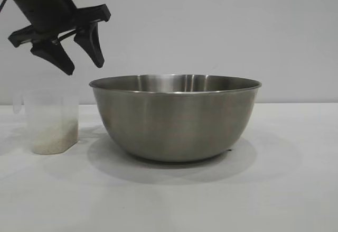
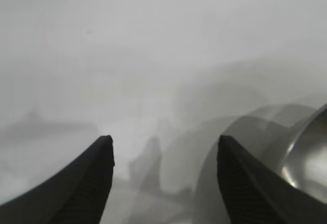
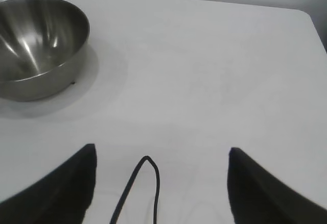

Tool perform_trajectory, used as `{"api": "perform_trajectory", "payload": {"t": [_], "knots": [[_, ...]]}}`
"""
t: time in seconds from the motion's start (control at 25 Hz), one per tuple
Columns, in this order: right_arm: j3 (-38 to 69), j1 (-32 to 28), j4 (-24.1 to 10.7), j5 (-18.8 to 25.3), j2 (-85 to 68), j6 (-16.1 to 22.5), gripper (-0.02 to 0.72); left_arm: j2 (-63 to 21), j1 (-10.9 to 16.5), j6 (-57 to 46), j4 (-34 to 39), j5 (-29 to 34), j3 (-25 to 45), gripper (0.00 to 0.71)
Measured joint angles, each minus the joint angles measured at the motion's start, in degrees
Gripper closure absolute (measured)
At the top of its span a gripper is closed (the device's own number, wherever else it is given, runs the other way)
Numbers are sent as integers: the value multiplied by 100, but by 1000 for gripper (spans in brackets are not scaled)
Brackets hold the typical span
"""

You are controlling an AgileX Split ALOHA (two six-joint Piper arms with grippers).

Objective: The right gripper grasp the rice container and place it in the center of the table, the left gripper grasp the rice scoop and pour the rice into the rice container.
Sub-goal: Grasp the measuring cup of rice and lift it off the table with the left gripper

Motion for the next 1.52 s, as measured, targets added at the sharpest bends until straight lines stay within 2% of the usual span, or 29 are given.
{"api": "perform_trajectory", "payload": {"t": [0.12,0.28,0.68,0.84,0.96,1.08,1.28,1.52], "knots": [[0,0,0,0,0,0,245,-512,0,0,409,262,0,324],[0,0,0,0,0,0,245,-1226,0,-171,733,1034,0,324],[0,0,0,0,0,0,245,-2393,0,-1836,2296,3047,0,324],[0,0,0,0,0,0,245,-2841,0,-1929,2398,3320,237,324],[0,0,0,0,0,0,245,-3269,0,-2034,2398,3310,745,324],[0,0,0,0,0,0,245,-3806,0,-2067,2398,2909,1504,324],[0,0,0,0,0,0,245,-4637,0,-2169,2006,1627,2906,324],[0,0,0,0,0,0,245,-5119,0,-2231,1629,355,4095,324]]}}
